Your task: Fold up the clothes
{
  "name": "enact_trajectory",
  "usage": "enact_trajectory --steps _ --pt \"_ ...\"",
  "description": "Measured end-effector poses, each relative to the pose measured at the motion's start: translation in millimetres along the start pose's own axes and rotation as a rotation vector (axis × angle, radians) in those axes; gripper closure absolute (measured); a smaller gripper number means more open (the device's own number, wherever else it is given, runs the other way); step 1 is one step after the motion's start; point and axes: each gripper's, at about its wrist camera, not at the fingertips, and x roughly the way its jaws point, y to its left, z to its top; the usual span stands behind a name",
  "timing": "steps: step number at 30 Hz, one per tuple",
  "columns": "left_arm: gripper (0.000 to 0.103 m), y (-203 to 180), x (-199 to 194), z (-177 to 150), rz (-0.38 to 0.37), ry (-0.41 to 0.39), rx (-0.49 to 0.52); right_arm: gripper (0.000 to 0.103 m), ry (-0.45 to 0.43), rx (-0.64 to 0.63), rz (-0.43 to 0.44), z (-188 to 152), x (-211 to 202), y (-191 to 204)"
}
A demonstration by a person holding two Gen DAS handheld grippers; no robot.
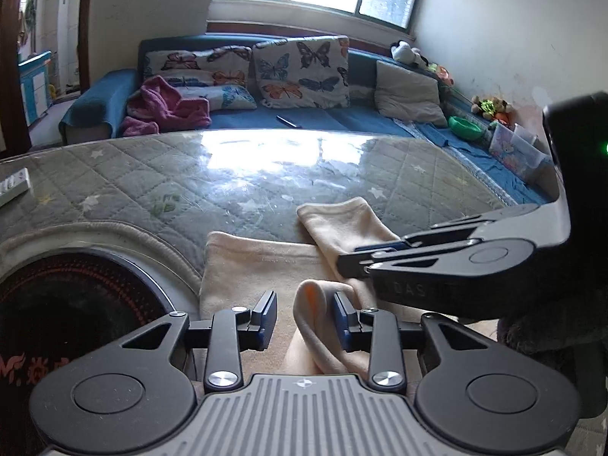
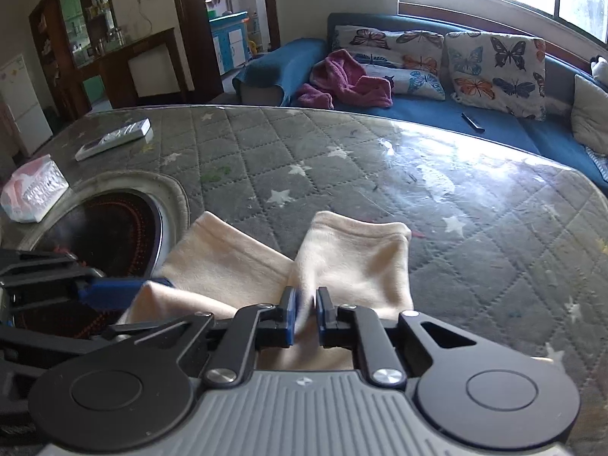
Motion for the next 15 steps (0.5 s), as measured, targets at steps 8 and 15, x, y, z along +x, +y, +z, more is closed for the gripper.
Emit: enact_trajectory --steps 8,15 --pt "0.096 0.8 -16.7 -1.7 -0.044 -0.041 -0.017 0.101 -0.055 0.009 -0.029 -2.8 -14.4 -5.5" --pt "0.097 12.6 -73.0 -2.9 -0.011 -0.141 -0.083 0.101 -0.209 0.055 -0.111 -16.4 -94.5 -29.5"
